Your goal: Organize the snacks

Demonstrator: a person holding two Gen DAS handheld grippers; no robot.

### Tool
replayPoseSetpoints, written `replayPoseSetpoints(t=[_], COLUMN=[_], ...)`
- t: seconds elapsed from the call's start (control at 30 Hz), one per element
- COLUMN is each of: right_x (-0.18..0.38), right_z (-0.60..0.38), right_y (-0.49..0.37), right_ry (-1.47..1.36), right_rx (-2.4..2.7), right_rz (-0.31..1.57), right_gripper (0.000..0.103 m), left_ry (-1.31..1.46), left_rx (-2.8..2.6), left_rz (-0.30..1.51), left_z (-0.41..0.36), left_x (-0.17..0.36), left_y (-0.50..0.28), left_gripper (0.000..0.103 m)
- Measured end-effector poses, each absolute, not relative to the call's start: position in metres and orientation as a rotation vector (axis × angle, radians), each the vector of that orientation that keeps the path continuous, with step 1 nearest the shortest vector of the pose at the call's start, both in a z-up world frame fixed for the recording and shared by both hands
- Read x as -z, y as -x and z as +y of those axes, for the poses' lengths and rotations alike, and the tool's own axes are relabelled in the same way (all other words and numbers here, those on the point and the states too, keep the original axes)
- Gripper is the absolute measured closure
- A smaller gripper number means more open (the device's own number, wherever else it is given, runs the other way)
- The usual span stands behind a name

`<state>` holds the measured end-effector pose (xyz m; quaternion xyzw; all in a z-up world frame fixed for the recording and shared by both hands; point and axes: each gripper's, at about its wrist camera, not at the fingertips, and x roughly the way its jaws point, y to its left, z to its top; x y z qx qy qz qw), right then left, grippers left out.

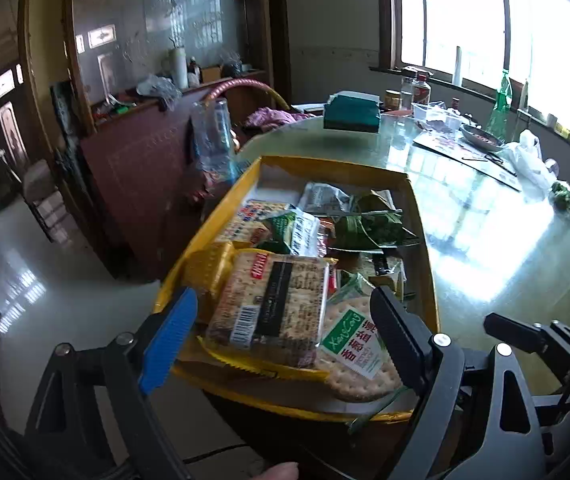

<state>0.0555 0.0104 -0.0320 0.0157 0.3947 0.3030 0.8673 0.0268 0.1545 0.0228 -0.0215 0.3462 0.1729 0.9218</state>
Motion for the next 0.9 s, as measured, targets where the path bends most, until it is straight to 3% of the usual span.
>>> replayPoseSetpoints(t=[0.9], right_x=[0.017], right_z=[0.031], right_y=[-0.057], right_ry=[-0.046], right_rx=[-0.642], right_rz=[0.841], right_gripper=[0.023], left_ry=[0.103], left_rx=[-0.507], left_rz=[0.694], left_z=[0.188], left_x=[-0.026], left_y=[-0.002], left_gripper=[0.014])
